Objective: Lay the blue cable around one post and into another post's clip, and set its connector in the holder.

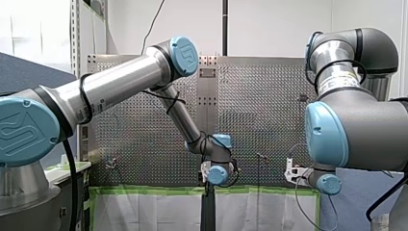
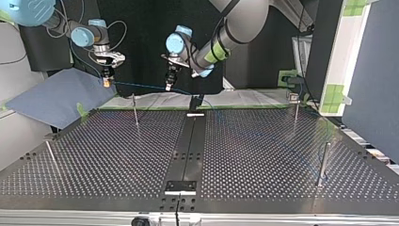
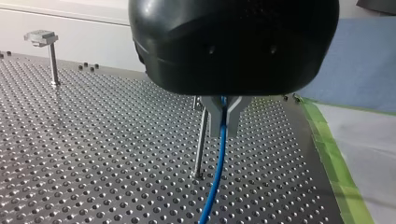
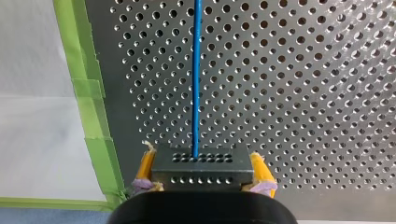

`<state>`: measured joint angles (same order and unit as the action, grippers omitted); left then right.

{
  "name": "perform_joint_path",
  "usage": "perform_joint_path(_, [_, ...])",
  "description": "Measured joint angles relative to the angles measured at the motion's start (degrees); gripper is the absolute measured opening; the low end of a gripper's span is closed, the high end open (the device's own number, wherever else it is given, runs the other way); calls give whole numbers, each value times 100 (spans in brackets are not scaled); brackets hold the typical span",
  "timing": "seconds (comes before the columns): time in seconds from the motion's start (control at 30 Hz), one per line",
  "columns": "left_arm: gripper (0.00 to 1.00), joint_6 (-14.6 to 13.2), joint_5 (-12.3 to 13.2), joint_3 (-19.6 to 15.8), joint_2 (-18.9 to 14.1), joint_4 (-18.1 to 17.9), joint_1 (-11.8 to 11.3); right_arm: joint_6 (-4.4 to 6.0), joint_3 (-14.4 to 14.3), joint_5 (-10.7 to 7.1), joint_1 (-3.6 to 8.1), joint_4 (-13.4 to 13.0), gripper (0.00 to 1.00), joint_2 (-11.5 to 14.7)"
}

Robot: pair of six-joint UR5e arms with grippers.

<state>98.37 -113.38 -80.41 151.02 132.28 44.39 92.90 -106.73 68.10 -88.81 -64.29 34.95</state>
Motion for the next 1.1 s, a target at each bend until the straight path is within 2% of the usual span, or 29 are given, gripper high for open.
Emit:
perform_joint_path(0.33, [1,317,86,-171,0,3,-46,0,0,-7,1,0,0,0])
perform_joint_path(0.47, [1,366,223,-241,0,-26,-76,0,1,2,5,0,0,0])
perform_joint_path(0.53, [1,365,428,-242,0,-23,-86,0,3,7,14,-1,0,0])
perform_joint_path(0.6, [1,365,458,-242,0,-24,-82,0,3,2,10,0,0,-1])
perform_joint_path(0.67, [8,365,459,-241,0,-24,-77,0,2,1,4,0,0,0])
perform_joint_path(0.7, [8,365,460,-240,0,-24,-75,0,2,1,2,0,0,0])
perform_joint_path(0.73, [15,365,459,-239,0,-24,-76,0,1,1,3,0,0,0])
perform_joint_path(0.77, [25,365,459,-239,0,-24,-76,0,1,1,3,0,0,0])
perform_joint_path(0.8, [25,365,459,-239,-1,-24,-76,0,1,1,3,0,0,-1])
perform_joint_path(0.83, [60,365,459,-239,-1,-24,-76,0,1,1,3,0,0,0])
perform_joint_path(0.87, [80,365,459,-239,-1,-24,-76,0,1,1,3,0,0,0])
perform_joint_path(0.9, [80,365,459,-239,0,-24,-76,0,1,1,3,0,0,0])
perform_joint_path(0.93, [100,365,459,-239,-1,-24,-76,0,1,1,3,0,0,-1])
perform_joint_path(1.1, [100,365,459,-239,-1,-24,-75,0,1,1,3,0,0,0])
